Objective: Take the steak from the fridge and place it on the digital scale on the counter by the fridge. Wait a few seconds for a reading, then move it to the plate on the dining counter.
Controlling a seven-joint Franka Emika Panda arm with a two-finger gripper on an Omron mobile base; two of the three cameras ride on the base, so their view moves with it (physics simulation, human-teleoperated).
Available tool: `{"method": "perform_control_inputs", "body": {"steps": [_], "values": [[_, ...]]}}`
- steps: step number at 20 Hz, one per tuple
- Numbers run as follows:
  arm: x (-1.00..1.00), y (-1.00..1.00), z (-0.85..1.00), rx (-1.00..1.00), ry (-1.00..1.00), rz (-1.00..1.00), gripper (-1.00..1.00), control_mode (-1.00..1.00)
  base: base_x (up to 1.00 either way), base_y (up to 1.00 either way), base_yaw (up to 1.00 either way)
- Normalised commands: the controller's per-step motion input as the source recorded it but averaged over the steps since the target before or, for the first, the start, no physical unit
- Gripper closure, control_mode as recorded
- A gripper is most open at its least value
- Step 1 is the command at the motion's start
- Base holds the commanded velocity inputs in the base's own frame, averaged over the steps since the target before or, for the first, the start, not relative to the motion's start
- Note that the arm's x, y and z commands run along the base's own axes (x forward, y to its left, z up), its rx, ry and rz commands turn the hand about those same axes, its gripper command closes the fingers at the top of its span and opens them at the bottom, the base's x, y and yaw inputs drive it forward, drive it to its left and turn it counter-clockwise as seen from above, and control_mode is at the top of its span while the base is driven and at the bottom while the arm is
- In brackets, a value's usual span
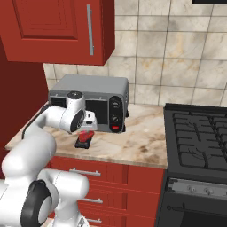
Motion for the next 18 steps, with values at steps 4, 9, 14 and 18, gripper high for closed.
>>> {"method": "perform_control_inputs", "body": {"steps": [4, 9, 14, 18], "values": [[0.58, 0.09, -0.56, -0.21, 0.11, 0.00, -1.00, -1.00, 0.00, 0.00, 0.00], [0.27, 0.00, -0.55, -0.01, 0.07, 0.00, -1.00, -1.00, 0.00, 0.00, 0.00], [0.12, 0.00, -0.26, 0.03, 0.00, 0.00, -1.00, -1.00, 0.00, 0.00, 0.00], [0.29, 0.00, 0.04, 0.00, 0.03, 0.00, -1.00, -1.00, 0.00, 0.00, 0.00]]}}
